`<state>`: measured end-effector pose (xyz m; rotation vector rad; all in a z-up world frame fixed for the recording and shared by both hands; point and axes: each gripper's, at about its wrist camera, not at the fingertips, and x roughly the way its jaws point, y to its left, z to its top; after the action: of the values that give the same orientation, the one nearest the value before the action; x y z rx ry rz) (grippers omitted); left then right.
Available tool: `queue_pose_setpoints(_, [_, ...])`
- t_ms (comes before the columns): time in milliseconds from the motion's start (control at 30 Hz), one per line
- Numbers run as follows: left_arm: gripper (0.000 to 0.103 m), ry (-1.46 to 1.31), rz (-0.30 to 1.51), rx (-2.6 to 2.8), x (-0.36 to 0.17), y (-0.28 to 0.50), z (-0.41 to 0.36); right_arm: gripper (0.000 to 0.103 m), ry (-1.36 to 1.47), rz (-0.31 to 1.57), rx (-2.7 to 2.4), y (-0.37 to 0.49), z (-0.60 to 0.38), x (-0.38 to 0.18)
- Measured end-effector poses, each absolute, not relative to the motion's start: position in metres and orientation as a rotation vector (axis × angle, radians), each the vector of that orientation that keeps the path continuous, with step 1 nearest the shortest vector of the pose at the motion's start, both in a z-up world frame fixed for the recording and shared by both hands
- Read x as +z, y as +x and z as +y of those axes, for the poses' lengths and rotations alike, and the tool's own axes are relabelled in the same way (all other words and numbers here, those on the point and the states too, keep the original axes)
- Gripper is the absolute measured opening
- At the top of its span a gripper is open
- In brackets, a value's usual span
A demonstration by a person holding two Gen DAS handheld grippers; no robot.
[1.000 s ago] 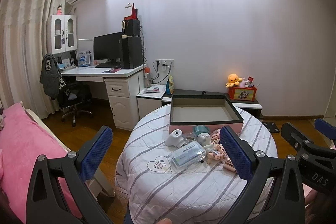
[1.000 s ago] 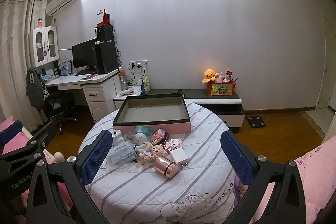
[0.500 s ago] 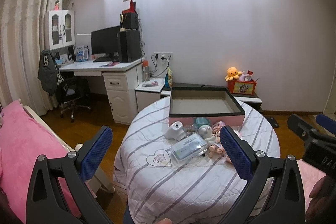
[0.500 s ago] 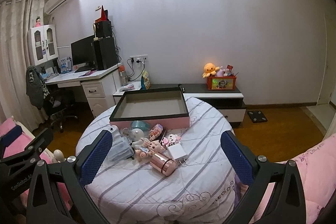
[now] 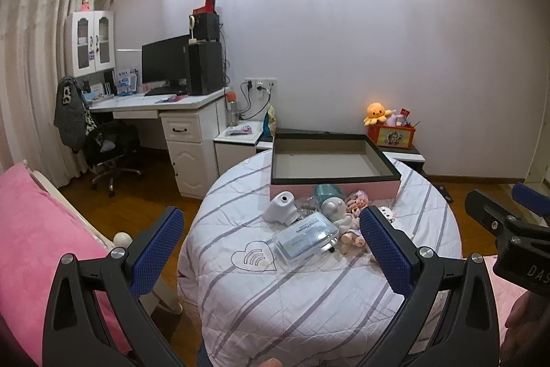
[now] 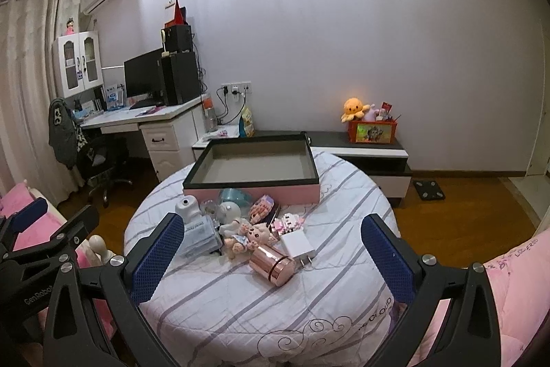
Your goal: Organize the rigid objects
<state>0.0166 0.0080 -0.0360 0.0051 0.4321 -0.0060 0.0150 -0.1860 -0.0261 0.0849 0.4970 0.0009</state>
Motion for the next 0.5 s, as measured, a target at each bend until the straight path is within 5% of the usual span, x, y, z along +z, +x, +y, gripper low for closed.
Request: queue_pose_setpoints(500, [0.103, 0.031, 0.614, -0.043, -0.102, 0.081, -0.002, 0.103, 0.067, 0.623, -0.003, 0.067, -0.193, -0.082])
